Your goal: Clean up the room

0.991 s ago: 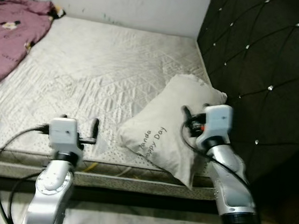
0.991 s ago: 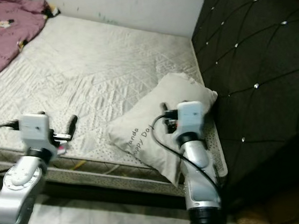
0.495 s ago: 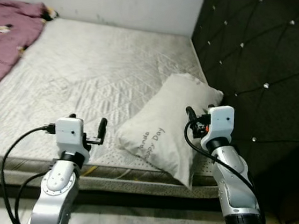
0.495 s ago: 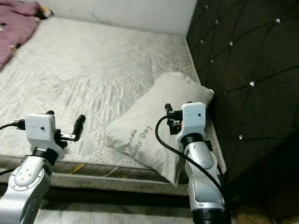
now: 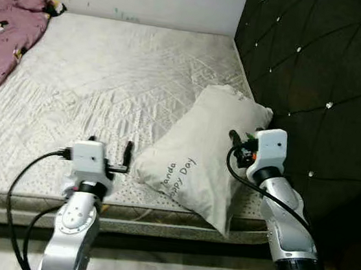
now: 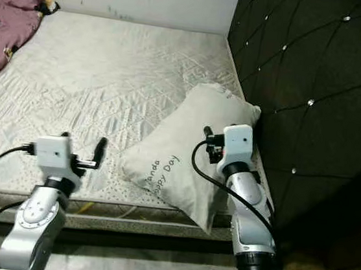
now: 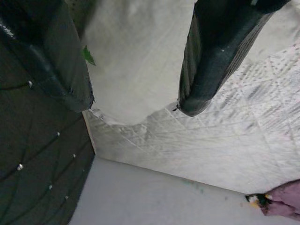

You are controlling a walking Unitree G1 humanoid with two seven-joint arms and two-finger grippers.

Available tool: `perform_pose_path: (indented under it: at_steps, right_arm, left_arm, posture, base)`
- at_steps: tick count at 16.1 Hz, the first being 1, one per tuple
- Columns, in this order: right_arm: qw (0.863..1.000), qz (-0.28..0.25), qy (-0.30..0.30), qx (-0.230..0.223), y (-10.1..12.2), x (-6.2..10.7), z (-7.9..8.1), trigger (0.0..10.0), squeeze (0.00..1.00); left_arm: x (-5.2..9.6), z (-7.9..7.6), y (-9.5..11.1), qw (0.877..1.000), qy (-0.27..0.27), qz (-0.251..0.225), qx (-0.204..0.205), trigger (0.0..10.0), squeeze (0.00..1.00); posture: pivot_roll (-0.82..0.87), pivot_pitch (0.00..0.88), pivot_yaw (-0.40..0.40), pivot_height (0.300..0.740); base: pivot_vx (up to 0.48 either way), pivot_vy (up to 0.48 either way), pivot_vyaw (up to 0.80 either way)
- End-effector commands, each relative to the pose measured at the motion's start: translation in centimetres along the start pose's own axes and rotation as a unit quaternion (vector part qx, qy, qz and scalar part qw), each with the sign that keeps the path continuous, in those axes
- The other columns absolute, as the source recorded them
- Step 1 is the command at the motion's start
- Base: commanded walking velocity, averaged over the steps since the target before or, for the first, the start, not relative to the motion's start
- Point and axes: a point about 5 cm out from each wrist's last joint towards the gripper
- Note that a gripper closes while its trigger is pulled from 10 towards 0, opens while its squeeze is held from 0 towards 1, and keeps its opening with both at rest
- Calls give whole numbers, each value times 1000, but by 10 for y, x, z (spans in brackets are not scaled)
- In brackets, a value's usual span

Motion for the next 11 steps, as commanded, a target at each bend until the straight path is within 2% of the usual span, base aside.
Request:
perform_pose_path:
  at_steps: [1,5,7,10,11]
  right_arm:
    - [1000,-4,8,0,1,-1,5,10000,0]
    - [1000,2,6,-9,-6,-1,5,10000,0]
    - [1000,-12,3,-17,-1,-7,6,10000,0]
    - [999,-27,9,-15,8,-18,9,10000,0]
    - [999,-27,9,-15,8,-18,9,10000,0]
  left_arm:
    - [2,4,-3,1000,4,4,-8,10000,0]
    - [3,1,-6,1000,-8,8,0,10000,0]
    - [-4,1,-4,1000,-16,2,-1,10000,0]
    - [-21,6,7,1000,-14,-25,-8,10000,0]
    - [-21,6,7,1000,-14,-25,-8,10000,0]
  posture:
    - [-11,0,-28,740]
    - [-15,0,-14,740]
    - [-20,0,-7,740]
    - [-19,0,-14,740]
    - [-19,0,-14,740]
  base:
    - [0,0,0]
    - [335,0,0]
    - [368,0,0]
    - [355,0,0]
    - [360,0,0]
Point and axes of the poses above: a point about 5 cm out from each wrist's last joint towards the gripper, its own x axis pointing back from the gripper into the wrist, its own y axis along the axis of the wrist's last joint, z = x × y, and after that the axes turned 14 degrees about -x, right-handed
